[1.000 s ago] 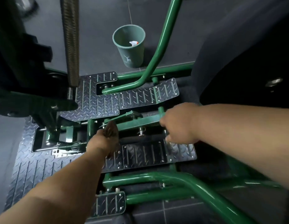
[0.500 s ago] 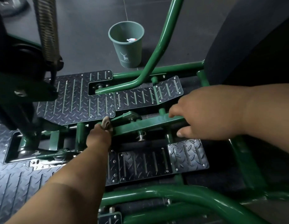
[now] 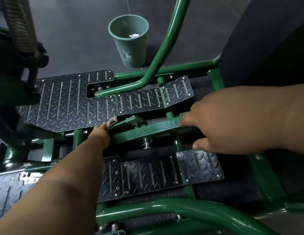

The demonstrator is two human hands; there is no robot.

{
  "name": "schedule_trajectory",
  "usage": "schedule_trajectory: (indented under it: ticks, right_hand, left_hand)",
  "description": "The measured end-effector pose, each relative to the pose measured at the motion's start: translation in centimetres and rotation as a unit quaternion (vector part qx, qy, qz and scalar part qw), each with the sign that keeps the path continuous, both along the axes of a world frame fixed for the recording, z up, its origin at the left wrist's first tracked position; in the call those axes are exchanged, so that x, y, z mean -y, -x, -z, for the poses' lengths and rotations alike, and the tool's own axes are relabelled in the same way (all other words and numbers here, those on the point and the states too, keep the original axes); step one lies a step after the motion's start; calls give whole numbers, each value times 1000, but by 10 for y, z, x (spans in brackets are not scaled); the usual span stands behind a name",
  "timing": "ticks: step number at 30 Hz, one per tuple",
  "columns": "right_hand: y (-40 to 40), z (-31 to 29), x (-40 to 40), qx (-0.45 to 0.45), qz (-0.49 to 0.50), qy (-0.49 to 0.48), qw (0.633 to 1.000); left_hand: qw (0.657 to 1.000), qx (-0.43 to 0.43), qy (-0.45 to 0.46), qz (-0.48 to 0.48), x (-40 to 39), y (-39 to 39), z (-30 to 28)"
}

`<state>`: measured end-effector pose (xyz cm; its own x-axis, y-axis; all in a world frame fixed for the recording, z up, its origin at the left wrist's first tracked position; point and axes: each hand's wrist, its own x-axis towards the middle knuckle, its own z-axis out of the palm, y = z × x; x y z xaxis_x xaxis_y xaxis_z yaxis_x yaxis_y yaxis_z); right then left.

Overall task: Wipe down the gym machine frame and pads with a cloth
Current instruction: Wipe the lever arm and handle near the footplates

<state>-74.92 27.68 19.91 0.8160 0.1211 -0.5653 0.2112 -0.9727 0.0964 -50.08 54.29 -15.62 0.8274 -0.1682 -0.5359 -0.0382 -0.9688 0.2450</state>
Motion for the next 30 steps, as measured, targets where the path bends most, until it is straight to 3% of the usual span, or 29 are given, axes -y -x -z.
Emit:
schedule_trajectory:
  ticks: [5, 10, 13, 16, 18, 21, 25, 30]
  right_hand:
    - [5, 5, -4, -18, -22, 3, 1000]
    - [4, 5, -5, -14, -19, -15, 1000]
    - [2, 1, -4, 6, -11, -23, 1000]
    - [1, -3, -4, 18, -7, -21, 1000]
    - [3, -4, -4, 19, -10, -26, 999]
    - [6, -1, -4, 14, -16, -27, 999]
    - [2, 2, 0, 14, -25, -9, 1000]
    - [2, 12, 8, -10, -22, 36, 999]
  left_hand:
    - [992, 30, -34, 116, 32, -8, -7]
    - [989, 29, -40, 142, 54, 3, -27]
    - [992, 31, 96, 73, 56, 17, -37]
    - [963, 77, 238, -102, 43, 33, -40]
    - [963, 104, 186, -165, 23, 40, -28]
    - [981, 80, 50, -168, 0, 56, -6]
    - [995, 90, 6, -28, 28, 95, -4]
    - [980, 142, 99, 93, 97, 146, -27]
